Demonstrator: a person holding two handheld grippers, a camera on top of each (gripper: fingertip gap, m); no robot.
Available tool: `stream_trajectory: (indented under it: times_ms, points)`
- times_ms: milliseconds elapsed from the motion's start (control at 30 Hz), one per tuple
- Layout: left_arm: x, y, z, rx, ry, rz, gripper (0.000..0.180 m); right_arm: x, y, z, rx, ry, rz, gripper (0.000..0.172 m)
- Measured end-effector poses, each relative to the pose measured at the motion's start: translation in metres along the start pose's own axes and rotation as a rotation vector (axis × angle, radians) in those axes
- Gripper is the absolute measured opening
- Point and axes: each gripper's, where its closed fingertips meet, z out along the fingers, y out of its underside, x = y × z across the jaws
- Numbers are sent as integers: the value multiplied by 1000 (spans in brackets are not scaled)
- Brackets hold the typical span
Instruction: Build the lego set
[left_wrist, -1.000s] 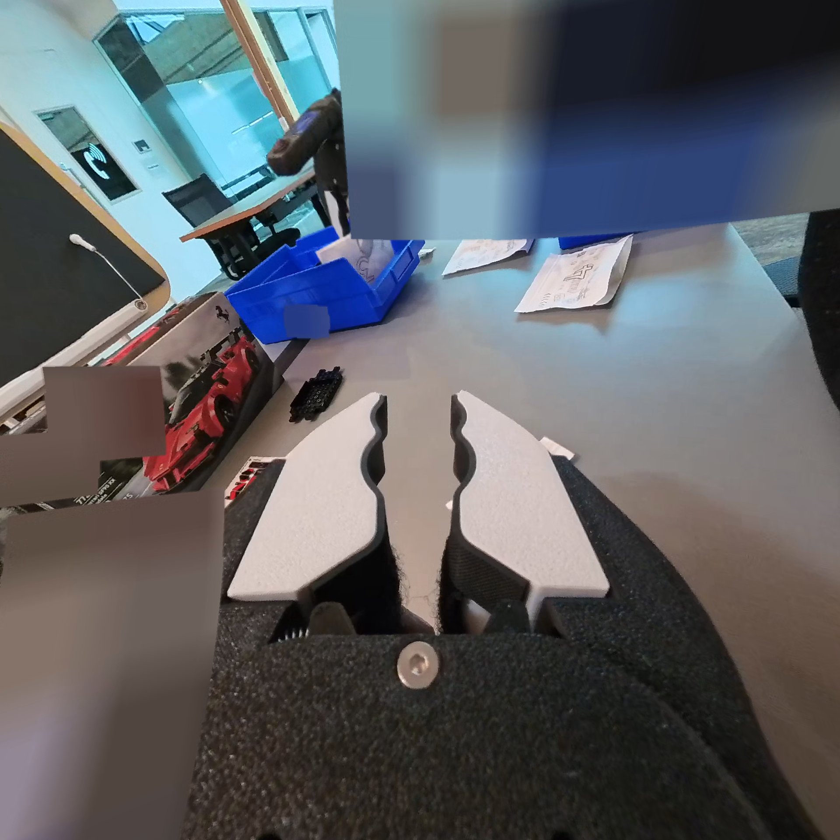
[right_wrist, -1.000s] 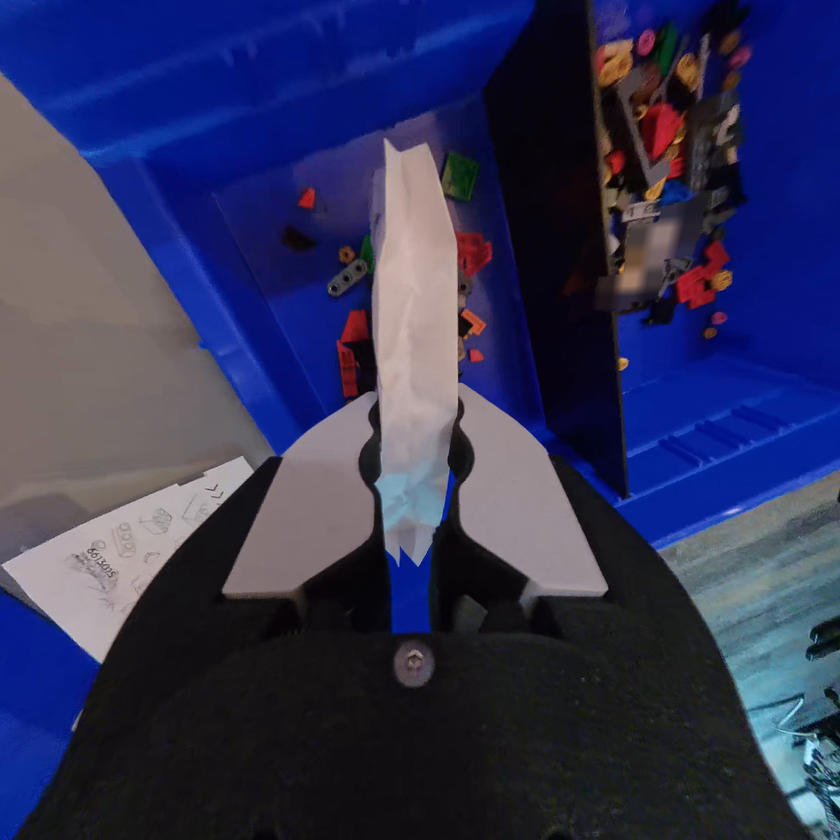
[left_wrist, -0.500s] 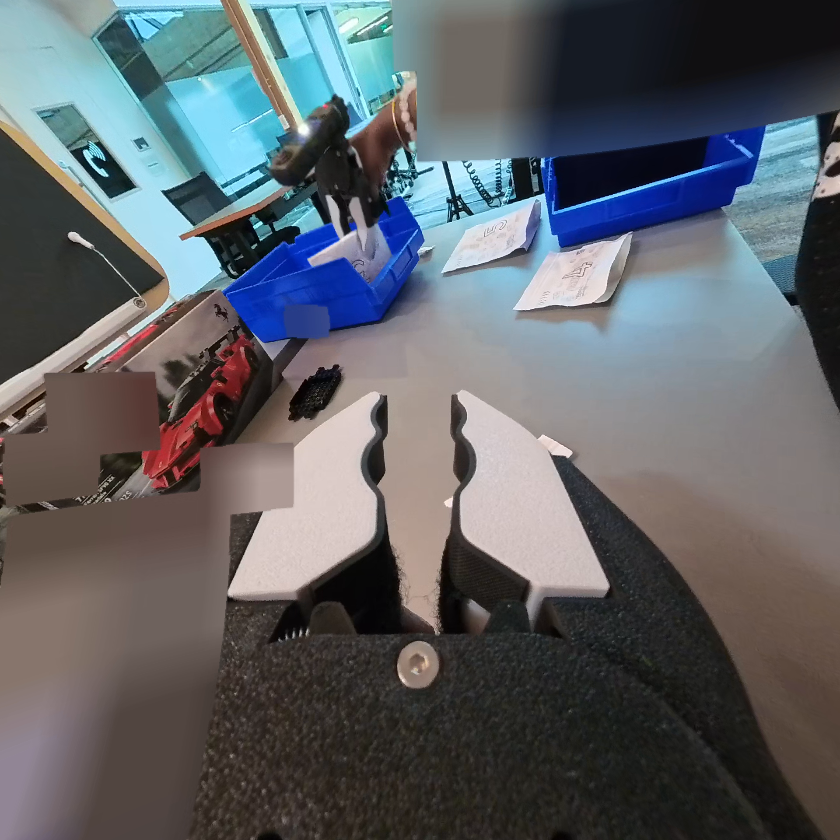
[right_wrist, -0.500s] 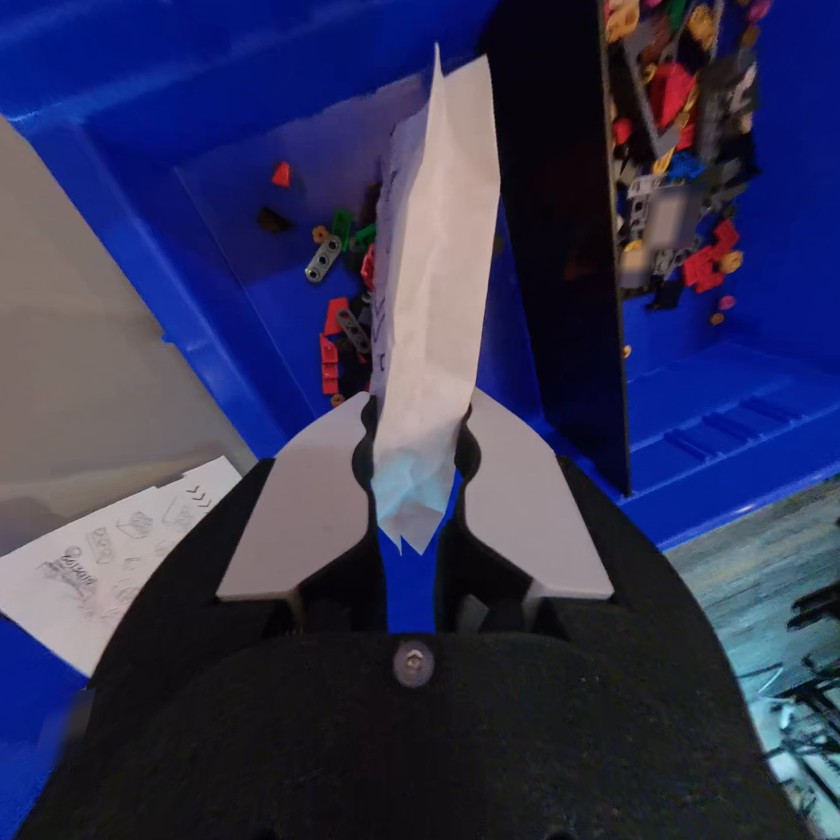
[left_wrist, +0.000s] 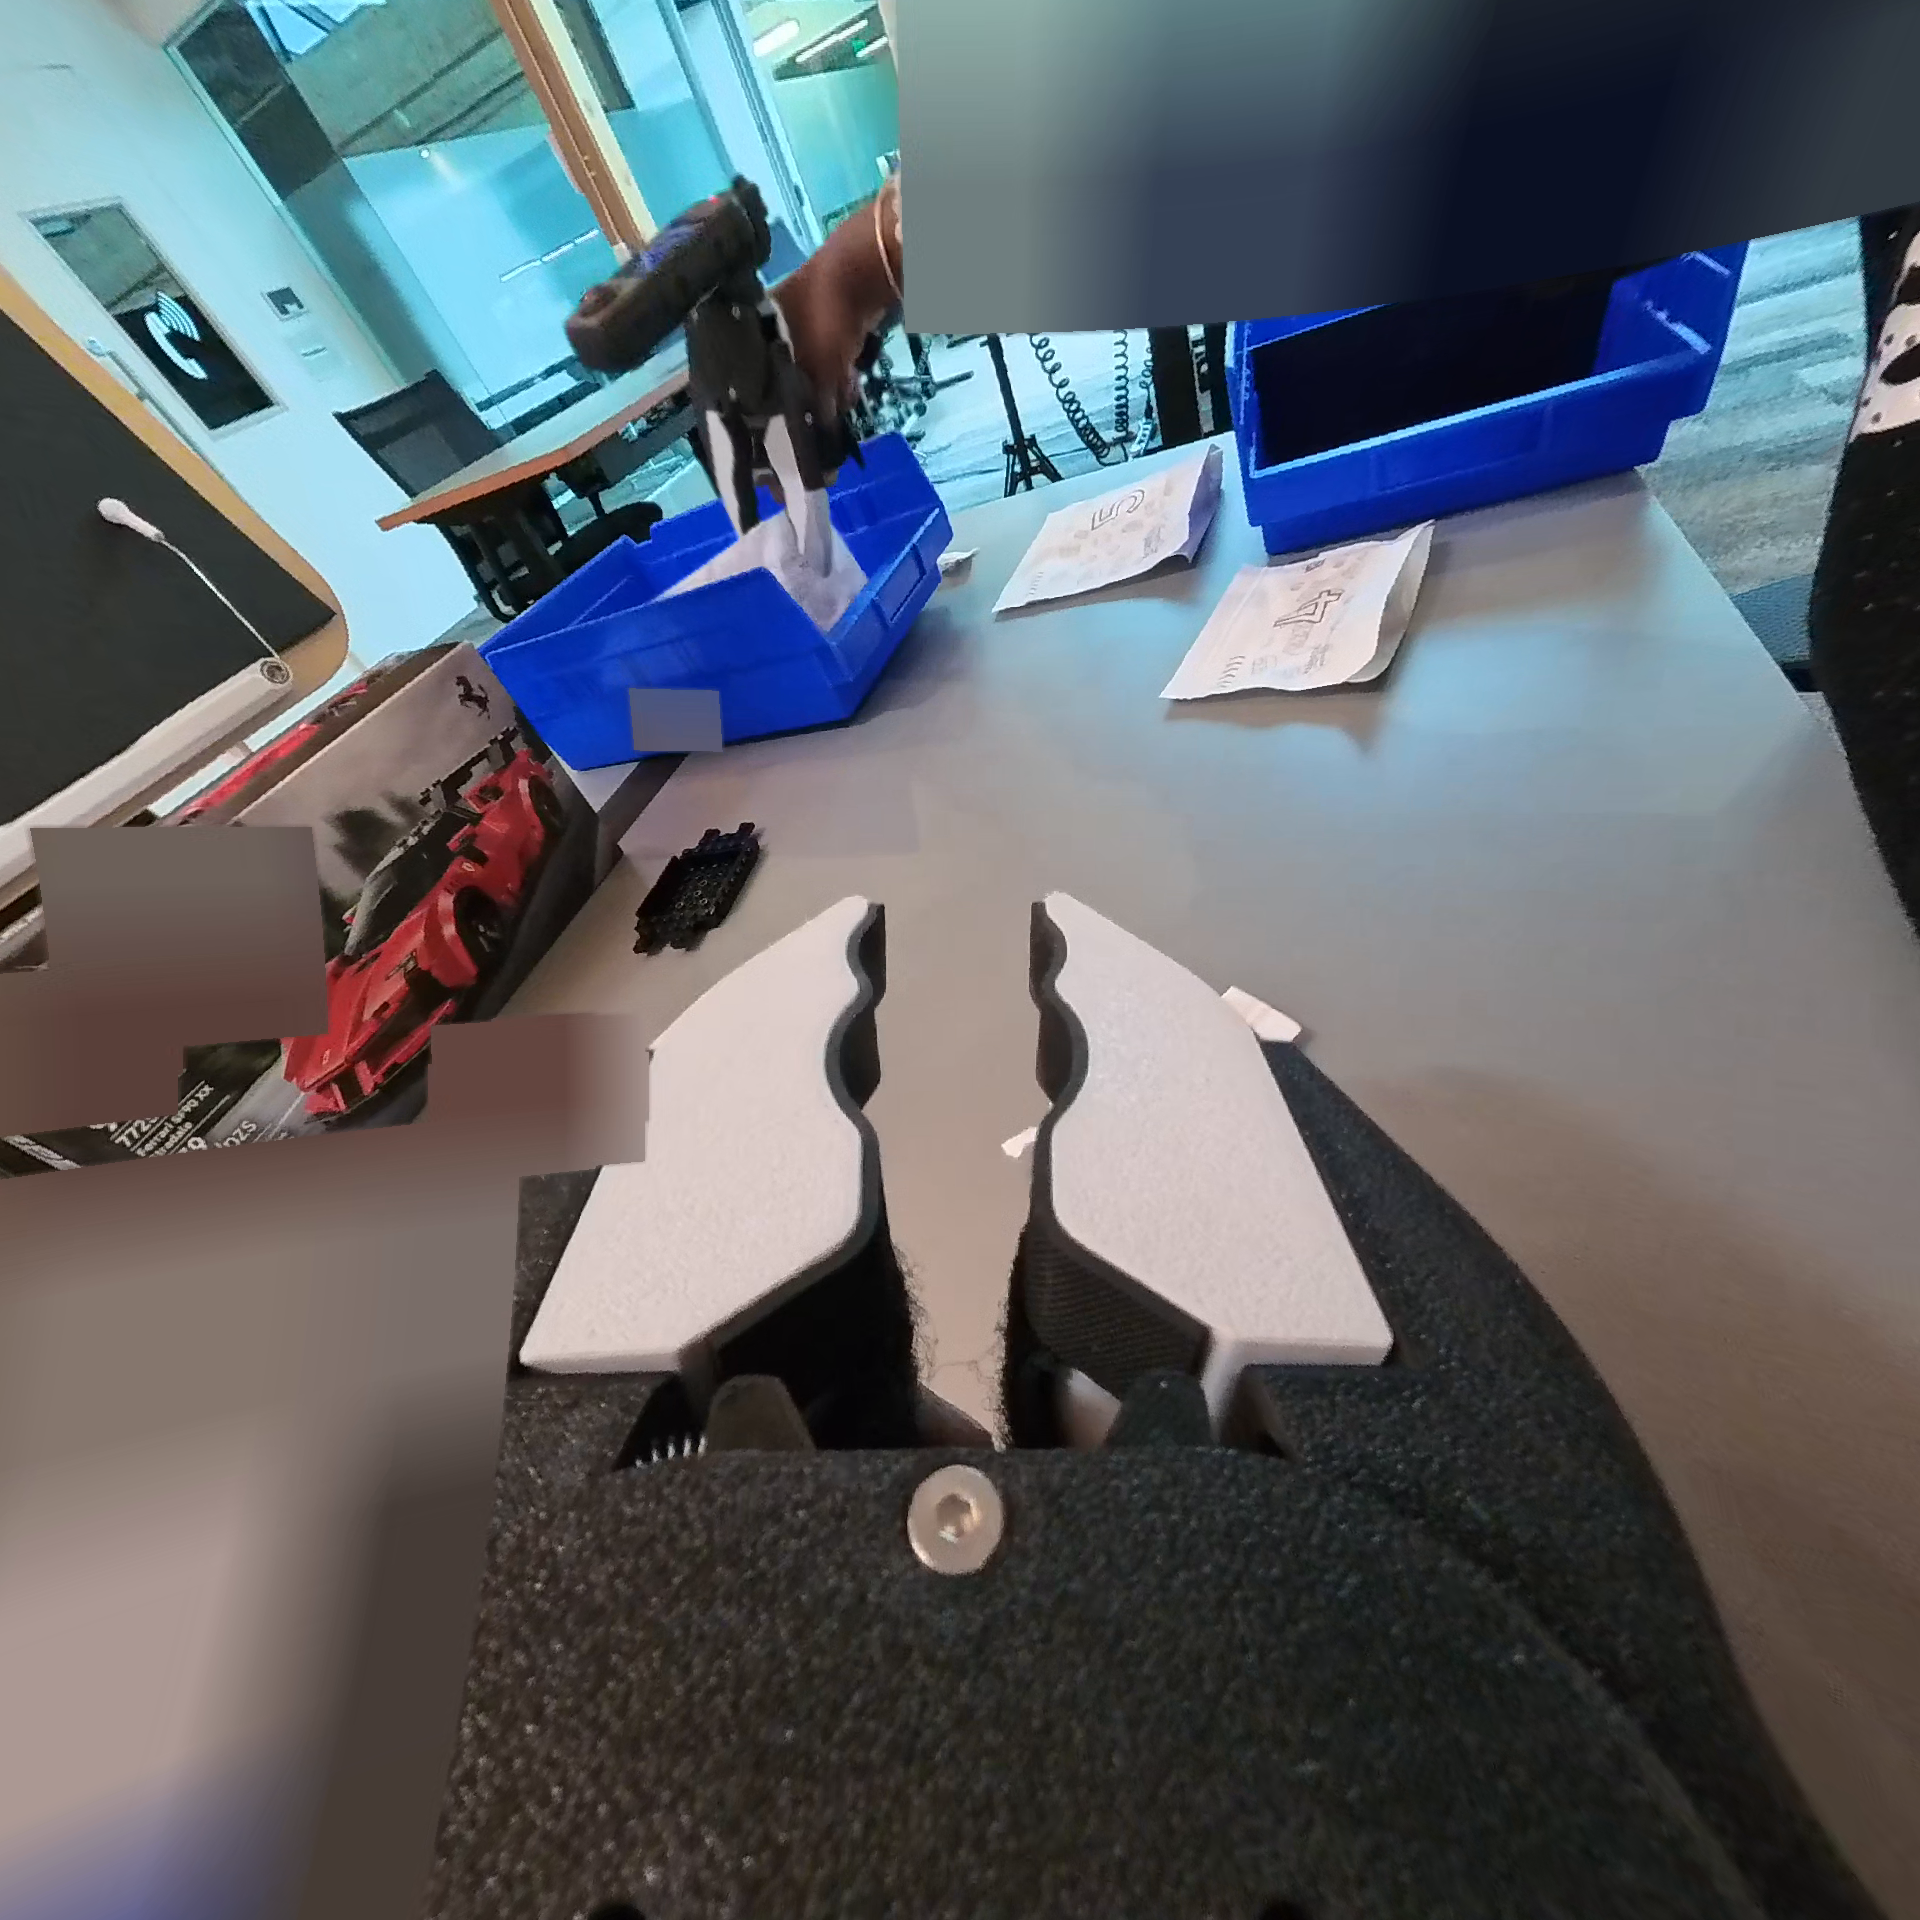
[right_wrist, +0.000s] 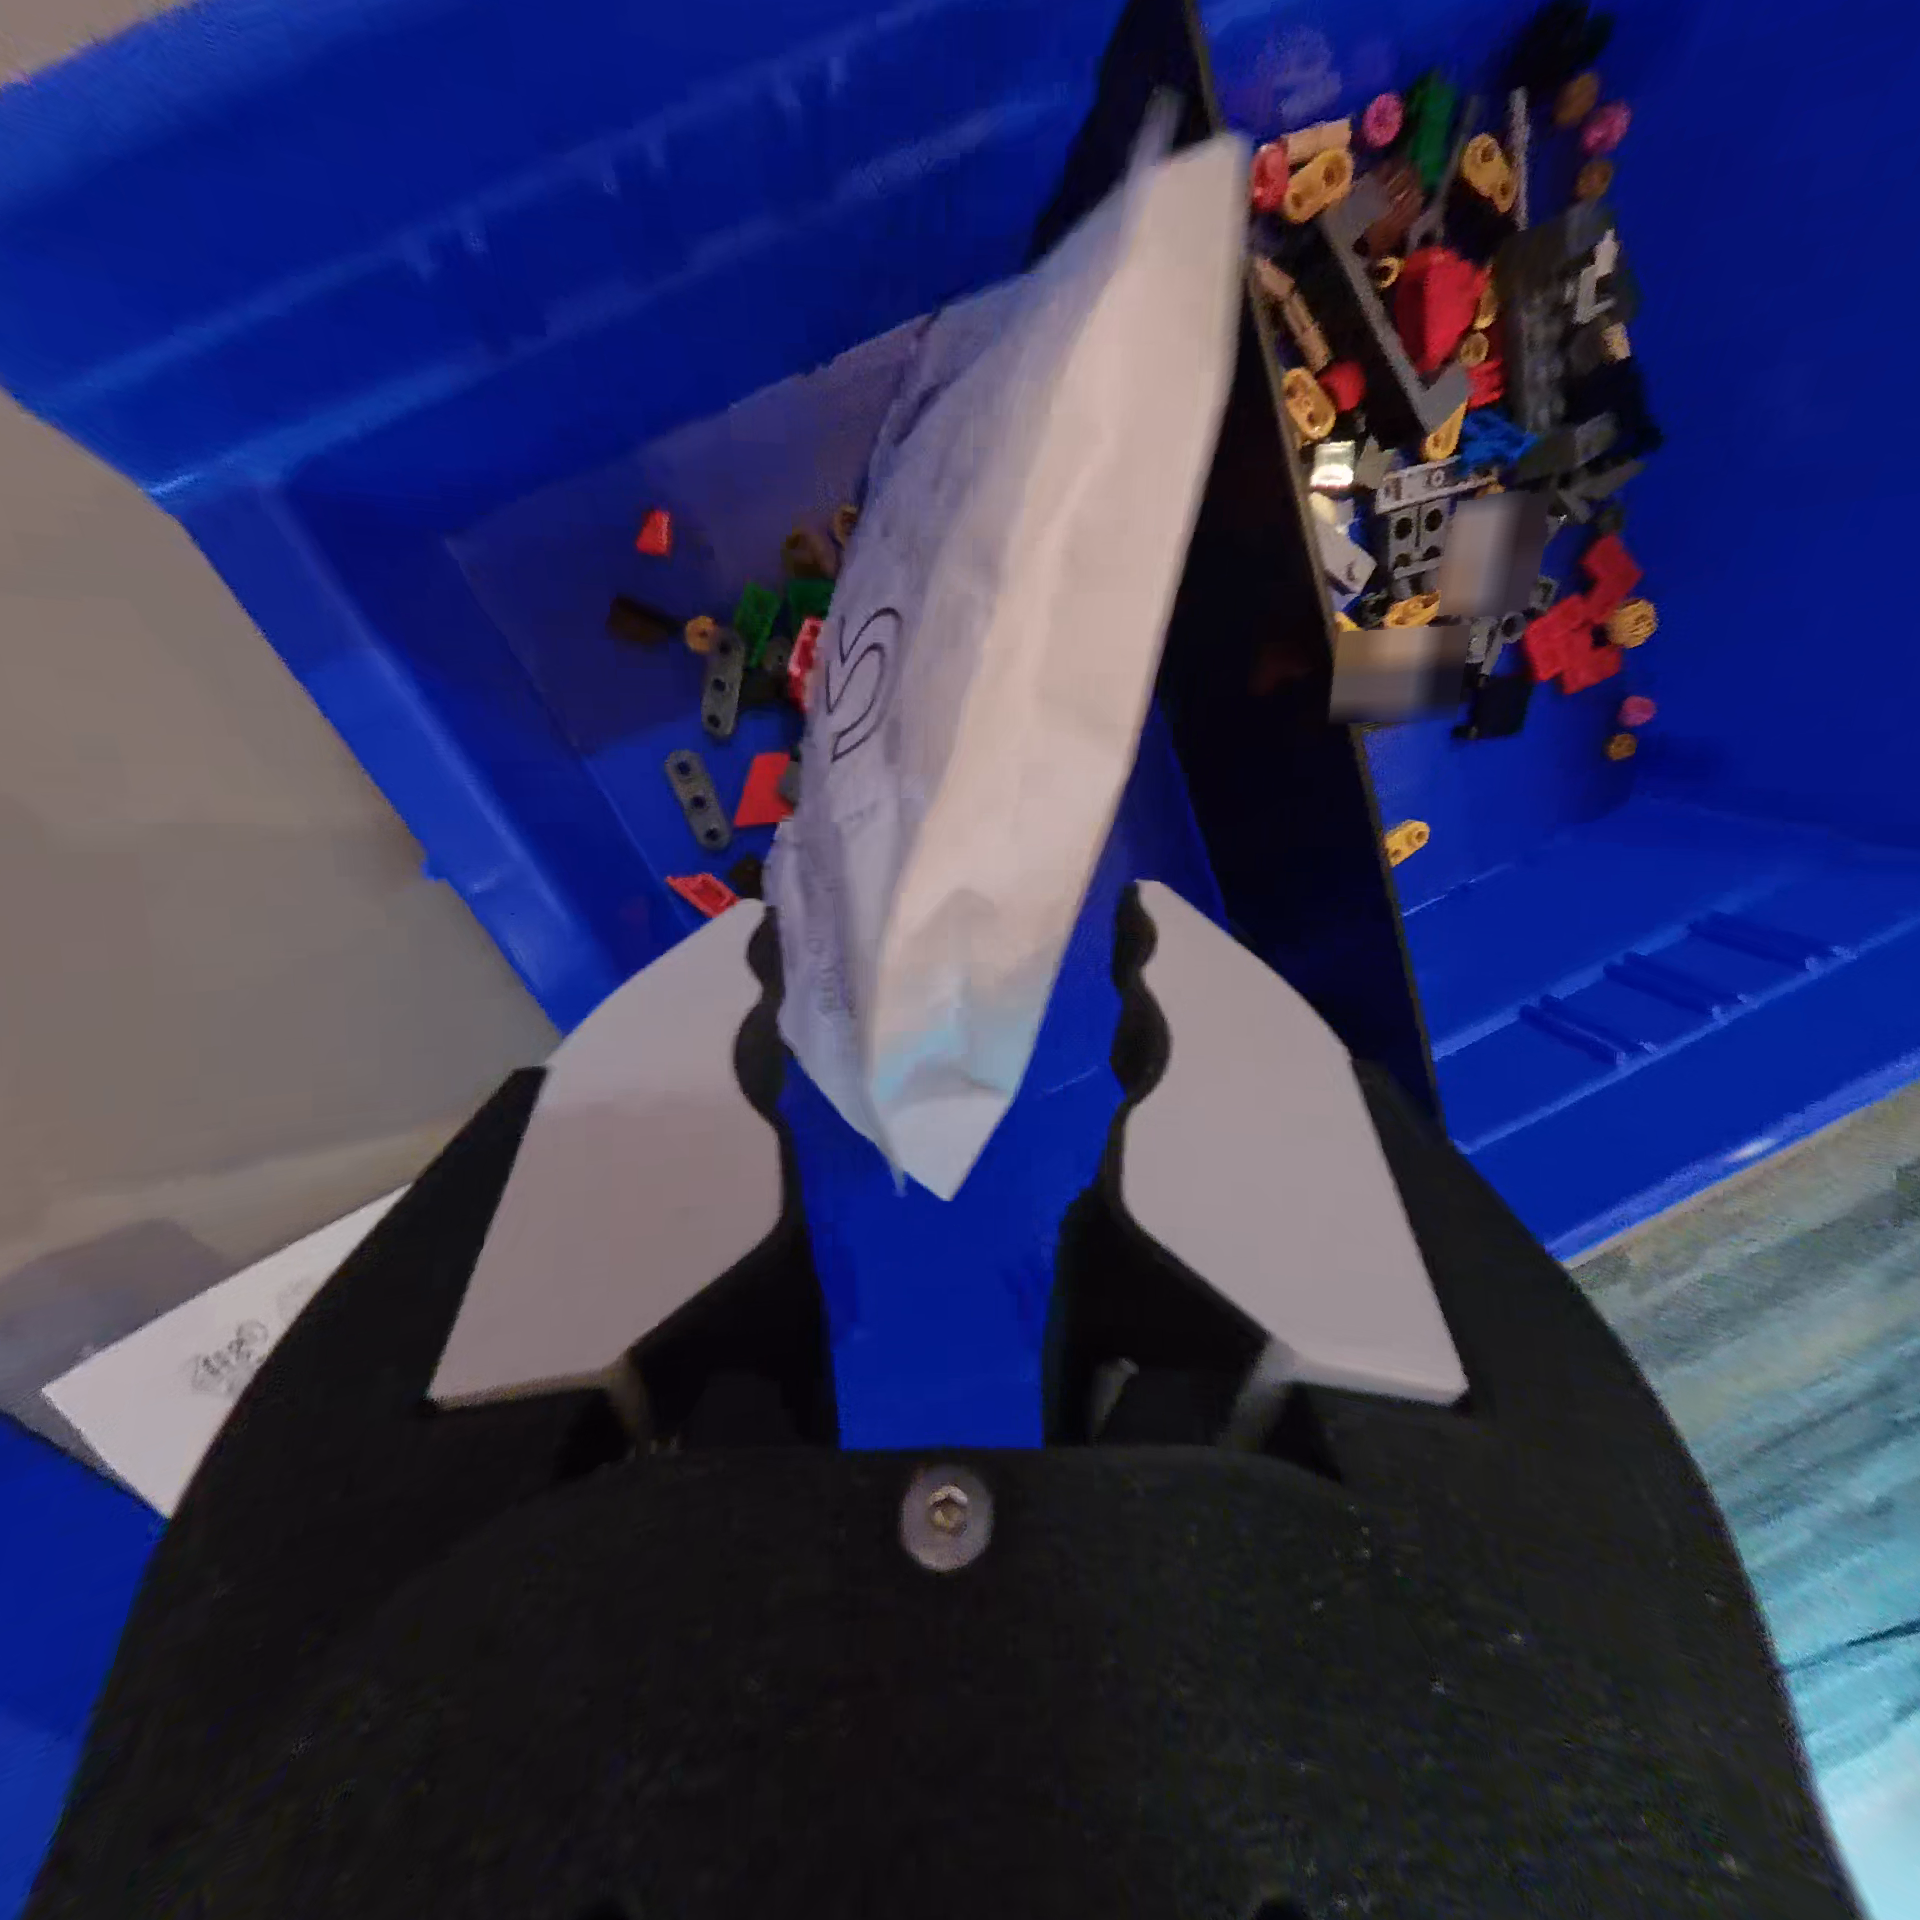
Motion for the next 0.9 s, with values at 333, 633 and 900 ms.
stream_trajectory:
  times_ms: [333, 633, 900]
  points:
    - [1, 3, 1, -9, 1, 2, 26, -5, -8, -8, 41, -12, -21, 50]
    - [1, 3, 1, -9, 2, 5, 26, -17, -19, 7, 79, -53, -1, 43]
    - [2, 0, 0, -7, -2, 16, 26, 3, -16, -9, 87, 92, 19, 31]
